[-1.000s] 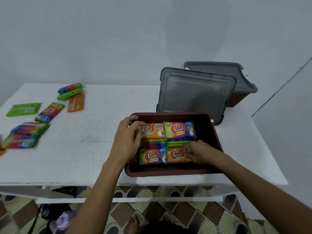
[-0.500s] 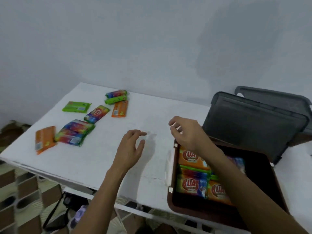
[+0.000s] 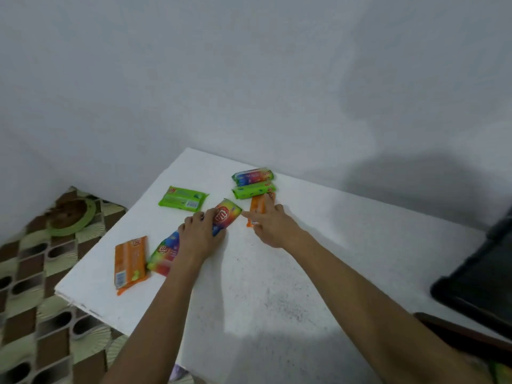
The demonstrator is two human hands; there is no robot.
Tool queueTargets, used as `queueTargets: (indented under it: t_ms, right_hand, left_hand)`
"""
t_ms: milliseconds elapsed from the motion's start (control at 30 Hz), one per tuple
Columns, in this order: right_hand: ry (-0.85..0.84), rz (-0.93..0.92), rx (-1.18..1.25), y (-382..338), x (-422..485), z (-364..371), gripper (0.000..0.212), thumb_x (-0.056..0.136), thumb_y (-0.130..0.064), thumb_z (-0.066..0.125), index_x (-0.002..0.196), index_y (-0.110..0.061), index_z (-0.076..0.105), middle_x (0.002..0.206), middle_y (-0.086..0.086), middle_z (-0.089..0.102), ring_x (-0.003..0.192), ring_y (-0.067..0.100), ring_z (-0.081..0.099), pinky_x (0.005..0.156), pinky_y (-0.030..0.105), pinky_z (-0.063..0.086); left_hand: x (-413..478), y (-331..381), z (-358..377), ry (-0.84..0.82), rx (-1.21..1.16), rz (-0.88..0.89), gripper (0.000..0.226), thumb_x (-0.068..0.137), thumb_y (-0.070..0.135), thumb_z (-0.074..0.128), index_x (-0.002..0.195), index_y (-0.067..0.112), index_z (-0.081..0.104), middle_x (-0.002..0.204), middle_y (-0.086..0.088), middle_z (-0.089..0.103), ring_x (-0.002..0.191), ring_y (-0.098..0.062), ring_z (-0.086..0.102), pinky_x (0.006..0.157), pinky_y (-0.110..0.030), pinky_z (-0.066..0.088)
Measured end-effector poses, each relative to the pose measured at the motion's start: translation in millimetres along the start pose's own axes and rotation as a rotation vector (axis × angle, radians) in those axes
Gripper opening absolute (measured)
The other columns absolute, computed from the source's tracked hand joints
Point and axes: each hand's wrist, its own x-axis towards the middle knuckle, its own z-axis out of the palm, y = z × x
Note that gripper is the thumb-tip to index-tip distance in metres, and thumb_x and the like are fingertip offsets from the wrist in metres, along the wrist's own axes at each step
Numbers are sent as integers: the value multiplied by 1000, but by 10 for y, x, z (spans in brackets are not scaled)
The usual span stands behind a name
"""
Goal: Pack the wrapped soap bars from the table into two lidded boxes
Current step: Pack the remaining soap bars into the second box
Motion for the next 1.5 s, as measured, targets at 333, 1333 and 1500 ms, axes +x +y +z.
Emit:
queueTargets:
  t_ms: [333,1333,1500]
  right_hand:
    - [208,-76,39,174,-87,46,44,86,2,47,121,-24,43,129,7,42,86,30,45,79,42,46]
    - [494,227,1011,1024,-4810,-240,34,95,1,50,110,-25,66,114,-5,63,99,8,67,72,30,60]
    - [287,275,1064,1048,-4791,8,39,92,4,50,115,-23,67,112,2,68,99,18,69,80,42,60]
  left_hand:
    - [97,104,-117,-142,-262,67,81,81,41,71,147,32,25,126,-11,57,110,-32,57,90,-41,47]
    - [-2984,2420,-65,-155,-1483,148,33,95,16,59,126,28,56,119,-4,61,108,-23,66,68,-33,60]
    - [-3053,2443,-67,-146,-1463,146,34,96,9,56,124,28,55,119,-3,59,107,-21,66,65,-28,59]
